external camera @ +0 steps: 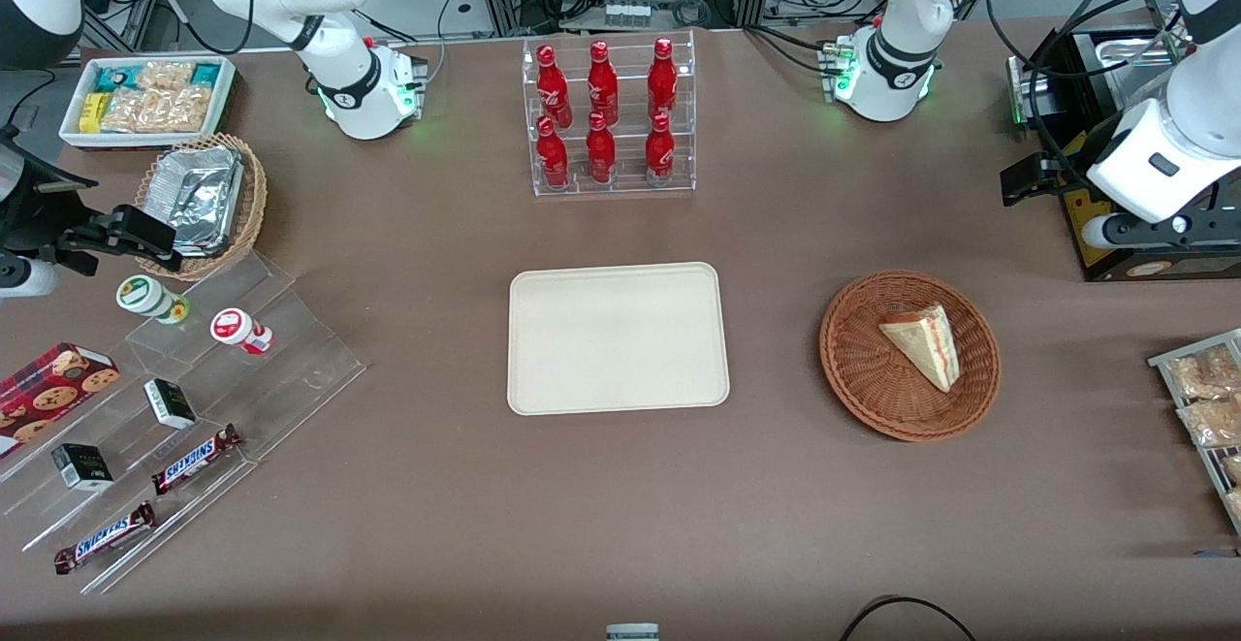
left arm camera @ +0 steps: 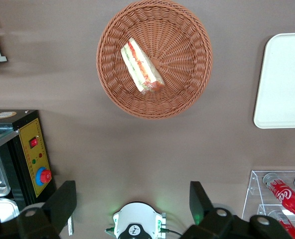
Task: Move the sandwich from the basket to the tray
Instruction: 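Move the left gripper from rest down over the sandwich in the basket, then close the left gripper on the wrapped sandwich's edge and lift it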
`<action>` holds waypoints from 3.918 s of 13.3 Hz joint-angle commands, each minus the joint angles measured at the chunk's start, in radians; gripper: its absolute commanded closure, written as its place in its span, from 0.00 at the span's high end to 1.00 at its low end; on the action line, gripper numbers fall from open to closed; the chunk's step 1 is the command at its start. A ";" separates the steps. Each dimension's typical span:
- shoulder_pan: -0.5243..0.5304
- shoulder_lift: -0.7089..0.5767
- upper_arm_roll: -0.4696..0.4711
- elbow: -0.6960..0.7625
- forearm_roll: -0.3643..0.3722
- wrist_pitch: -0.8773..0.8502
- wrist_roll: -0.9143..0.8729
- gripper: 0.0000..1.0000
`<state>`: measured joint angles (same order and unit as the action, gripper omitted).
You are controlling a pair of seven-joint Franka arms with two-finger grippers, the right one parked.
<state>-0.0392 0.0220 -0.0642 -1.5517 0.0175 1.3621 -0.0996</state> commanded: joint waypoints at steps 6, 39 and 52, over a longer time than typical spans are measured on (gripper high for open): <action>0.004 0.015 0.001 -0.043 -0.041 0.084 0.057 1.00; 0.025 0.093 0.004 -0.651 -0.044 0.953 -0.555 1.00; 0.024 0.248 0.004 -0.648 -0.044 1.057 -0.605 1.00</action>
<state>-0.0163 0.2581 -0.0563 -2.1969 -0.0118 2.3995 -0.6874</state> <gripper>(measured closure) 0.000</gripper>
